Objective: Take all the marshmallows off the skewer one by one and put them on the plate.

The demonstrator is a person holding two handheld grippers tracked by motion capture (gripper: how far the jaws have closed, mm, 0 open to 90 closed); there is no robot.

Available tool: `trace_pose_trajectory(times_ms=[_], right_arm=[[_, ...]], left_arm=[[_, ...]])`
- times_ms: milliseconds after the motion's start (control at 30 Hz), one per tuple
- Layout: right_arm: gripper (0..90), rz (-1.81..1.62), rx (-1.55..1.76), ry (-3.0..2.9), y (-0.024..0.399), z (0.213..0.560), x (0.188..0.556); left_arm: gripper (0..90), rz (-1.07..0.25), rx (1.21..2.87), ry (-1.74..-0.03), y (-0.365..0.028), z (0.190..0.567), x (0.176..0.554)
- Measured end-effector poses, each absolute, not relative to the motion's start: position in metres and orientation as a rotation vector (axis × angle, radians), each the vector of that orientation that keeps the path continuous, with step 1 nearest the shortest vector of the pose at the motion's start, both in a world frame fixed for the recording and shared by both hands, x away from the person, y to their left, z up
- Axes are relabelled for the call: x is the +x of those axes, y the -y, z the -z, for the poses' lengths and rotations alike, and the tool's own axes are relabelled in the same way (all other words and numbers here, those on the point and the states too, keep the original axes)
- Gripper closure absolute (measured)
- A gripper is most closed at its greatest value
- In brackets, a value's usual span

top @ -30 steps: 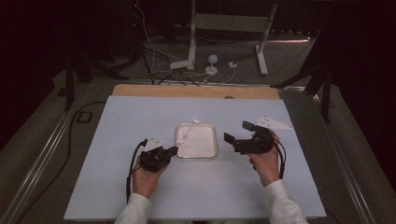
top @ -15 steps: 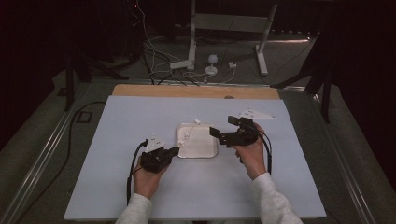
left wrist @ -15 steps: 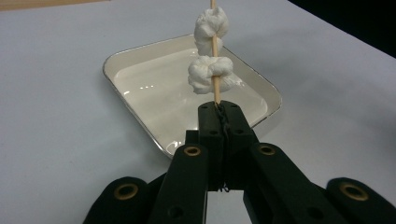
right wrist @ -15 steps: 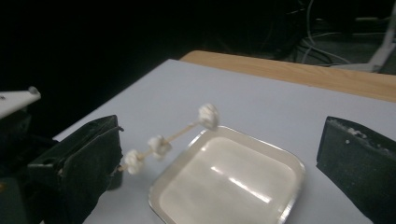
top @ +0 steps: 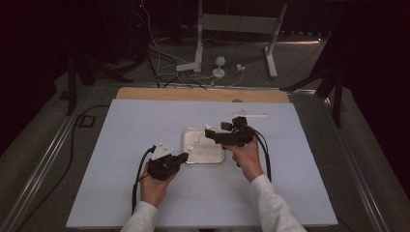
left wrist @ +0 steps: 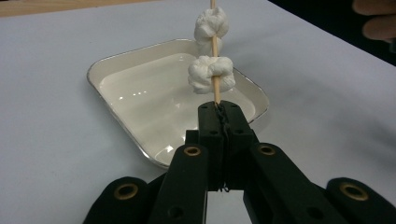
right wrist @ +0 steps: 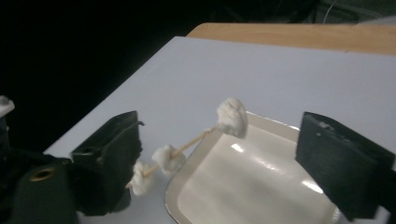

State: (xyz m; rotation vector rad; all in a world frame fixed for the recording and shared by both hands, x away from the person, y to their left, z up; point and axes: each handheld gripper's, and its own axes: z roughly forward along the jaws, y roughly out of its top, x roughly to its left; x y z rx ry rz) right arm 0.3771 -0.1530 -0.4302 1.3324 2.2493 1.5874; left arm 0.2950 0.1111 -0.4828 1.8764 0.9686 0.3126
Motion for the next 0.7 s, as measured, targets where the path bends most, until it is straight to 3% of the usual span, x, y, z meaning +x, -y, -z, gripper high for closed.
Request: trace_pose_trajectory(times_ms=[167, 467, 700], right_arm=[[25.5, -1.606, 1.429, -2.260, 0.149, 0.439, 0.389], [63.9, -1.740, 1.508, -2.314, 0.144, 0.447, 0.394], [73.0, -1.819, 1.552, -2.265, 0.150, 0.444, 0.394]], left_arm=[[89.8, -0.311, 1.859, -0.939, -0.111, 0.481, 0.294], [89.8, -0.320, 1.860, -0.905, -0.111, 0.481, 0.291], [89.9, -0.320, 1.863, -0.889, -0.112, 0.483, 0.289]])
